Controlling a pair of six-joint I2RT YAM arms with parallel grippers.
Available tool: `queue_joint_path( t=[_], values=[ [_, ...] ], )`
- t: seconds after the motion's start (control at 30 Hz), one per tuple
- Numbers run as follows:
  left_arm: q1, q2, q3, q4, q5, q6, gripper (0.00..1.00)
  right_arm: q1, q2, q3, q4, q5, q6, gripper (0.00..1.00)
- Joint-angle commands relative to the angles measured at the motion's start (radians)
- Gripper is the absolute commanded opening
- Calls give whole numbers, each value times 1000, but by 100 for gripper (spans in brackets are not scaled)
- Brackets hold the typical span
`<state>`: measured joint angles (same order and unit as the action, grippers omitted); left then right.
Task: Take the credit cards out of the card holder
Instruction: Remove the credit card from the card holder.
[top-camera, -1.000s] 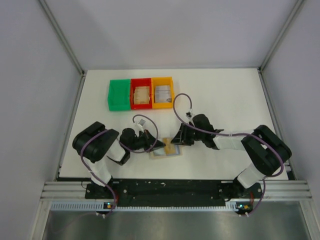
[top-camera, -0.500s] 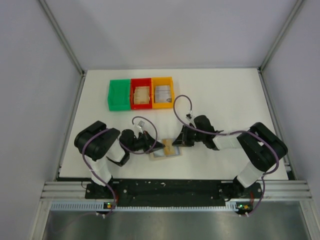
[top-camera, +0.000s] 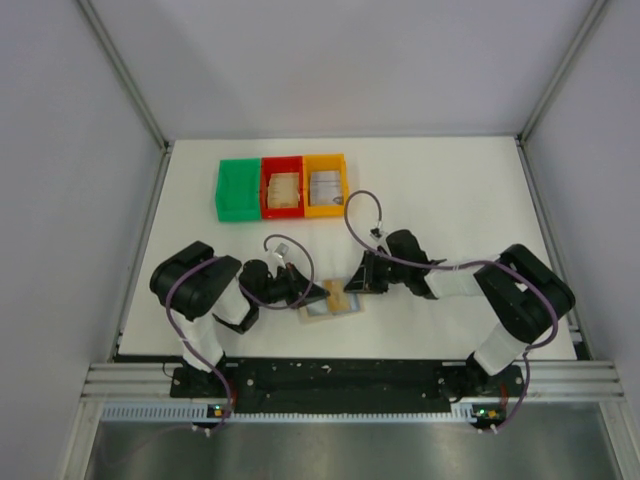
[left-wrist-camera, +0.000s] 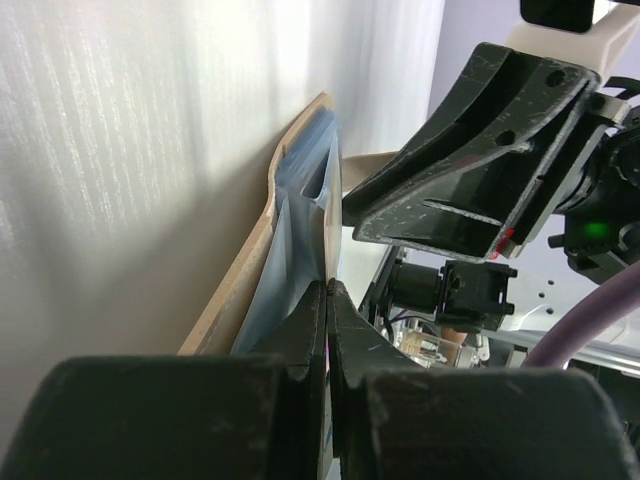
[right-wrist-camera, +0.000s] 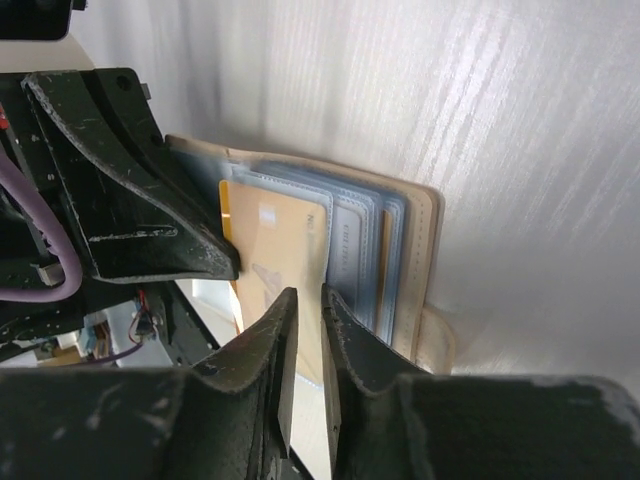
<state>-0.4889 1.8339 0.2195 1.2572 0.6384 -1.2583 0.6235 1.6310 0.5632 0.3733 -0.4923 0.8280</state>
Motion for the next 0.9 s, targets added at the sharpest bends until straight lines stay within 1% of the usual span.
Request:
queue_joint_path(
  t=[0.0,0.07,0.23,0.5,0.6,0.73,0.8,0.87],
  values=[
    [1,7,-9,275,17,-12,0,12,-10,56,-152,58,-92,20],
    [4,18,-12,298,15,-19,0,22,-8,89,-218,93,-119,26],
    [6,65,-20,413,15,-70,0,30,15,107,-231,72,-129,27],
    [7,38,-14,412,15,-69,0,38,41,139,-296,70,-153,26],
    [7,41,-12,412,17,-69,0,57,67,176,-339,75,-168,22],
    [7,39,-14,412,17,-67,0,97,93,251,-468,156,-216,17],
    [7,38,-16,412,17,-66,0,108,98,270,-520,210,-225,11],
    [7,39,-17,406,18,-62,0,117,98,286,-585,269,-236,0]
  ],
)
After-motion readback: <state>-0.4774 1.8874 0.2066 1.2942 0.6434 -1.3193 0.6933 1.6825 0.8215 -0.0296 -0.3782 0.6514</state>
